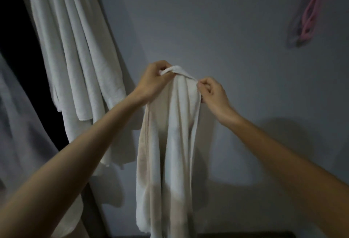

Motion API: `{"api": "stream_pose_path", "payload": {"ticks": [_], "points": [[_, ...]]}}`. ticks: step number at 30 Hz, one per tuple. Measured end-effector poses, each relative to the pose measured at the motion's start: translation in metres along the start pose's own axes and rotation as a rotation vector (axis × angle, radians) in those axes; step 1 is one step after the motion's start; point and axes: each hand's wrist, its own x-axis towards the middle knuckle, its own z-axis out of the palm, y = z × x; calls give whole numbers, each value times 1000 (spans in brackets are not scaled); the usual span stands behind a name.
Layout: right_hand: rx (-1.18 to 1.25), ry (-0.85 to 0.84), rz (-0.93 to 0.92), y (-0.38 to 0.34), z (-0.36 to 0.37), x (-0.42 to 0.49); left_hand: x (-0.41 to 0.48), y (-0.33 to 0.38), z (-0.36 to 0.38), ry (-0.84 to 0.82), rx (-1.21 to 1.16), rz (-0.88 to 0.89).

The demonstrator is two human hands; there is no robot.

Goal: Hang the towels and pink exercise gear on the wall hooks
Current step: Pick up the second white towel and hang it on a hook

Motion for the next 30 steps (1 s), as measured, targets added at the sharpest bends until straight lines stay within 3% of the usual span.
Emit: {"api": "stream_pose_path", "payload": {"ticks": [3,7,10,14,24,30], "points": [[-33,-19,-63,-30,3,31,17,-10,-35,118,93,203],[-156,-136,-187,-77,1,68,34,-11,-82,-23,552,510],[-336,-180,-334,-106,-3,88,49,-5,-109,-50,698,615],[-463,-155,-520,-140,-3,123,89,4,-137,20,668,614],[-496,178,-684,-206,0,221,204,47,-185,127,601,525],[-485,262,-778,-231,14,291,269,46,-208,246,642,470]]}}
